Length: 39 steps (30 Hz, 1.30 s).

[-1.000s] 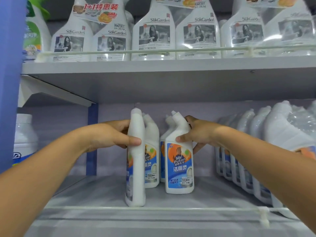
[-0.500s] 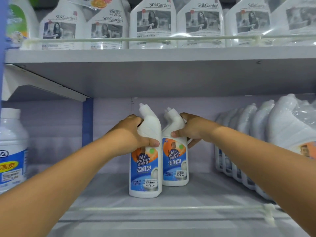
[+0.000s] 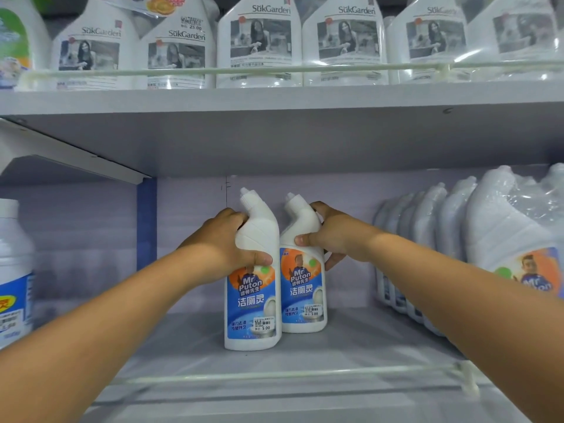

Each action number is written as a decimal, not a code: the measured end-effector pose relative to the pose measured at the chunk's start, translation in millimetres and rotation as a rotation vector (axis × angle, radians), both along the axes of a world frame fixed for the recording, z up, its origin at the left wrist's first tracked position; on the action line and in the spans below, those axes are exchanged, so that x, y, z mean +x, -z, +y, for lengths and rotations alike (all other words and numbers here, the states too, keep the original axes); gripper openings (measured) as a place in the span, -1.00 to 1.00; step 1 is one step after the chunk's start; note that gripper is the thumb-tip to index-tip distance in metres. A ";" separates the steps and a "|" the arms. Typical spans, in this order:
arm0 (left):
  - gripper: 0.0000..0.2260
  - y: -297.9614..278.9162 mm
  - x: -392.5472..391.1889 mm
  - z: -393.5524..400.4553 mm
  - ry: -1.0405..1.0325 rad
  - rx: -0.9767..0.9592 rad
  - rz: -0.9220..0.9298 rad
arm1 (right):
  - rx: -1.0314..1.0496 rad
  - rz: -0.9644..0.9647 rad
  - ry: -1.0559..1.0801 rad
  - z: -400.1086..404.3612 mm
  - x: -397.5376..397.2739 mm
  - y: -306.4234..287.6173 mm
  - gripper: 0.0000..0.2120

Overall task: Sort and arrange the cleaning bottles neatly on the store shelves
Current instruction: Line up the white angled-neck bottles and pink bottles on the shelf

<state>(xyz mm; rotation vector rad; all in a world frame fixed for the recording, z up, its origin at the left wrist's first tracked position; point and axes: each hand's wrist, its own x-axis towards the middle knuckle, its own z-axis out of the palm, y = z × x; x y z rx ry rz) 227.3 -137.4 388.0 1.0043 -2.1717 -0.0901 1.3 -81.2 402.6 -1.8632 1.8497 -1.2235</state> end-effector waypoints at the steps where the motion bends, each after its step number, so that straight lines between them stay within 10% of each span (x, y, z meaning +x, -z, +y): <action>1: -0.39 1.3 1.6 -1.6 0.010 0.016 0.000 | 0.000 0.000 0.004 0.0 1.4 0.4 -0.41; 20: -0.42 13.0 18.9 -11.7 0.203 0.131 0.082 | 0.078 -0.050 0.000 -5.3 -5.5 31.6 -0.66; 29: -0.25 26.7 26.8 -23.3 0.172 0.190 0.245 | 0.071 -0.170 0.044 -6.0 -7.6 42.7 -0.35; 33: 0.02 21.8 21.7 -46.5 0.229 0.767 0.840 | -0.023 -0.580 -0.065 -19.0 -14.0 46.8 0.22; 39: 0.02 52.0 12.5 -70.6 0.397 0.976 0.809 | -0.037 -0.992 -0.060 -34.4 4.4 36.8 -0.19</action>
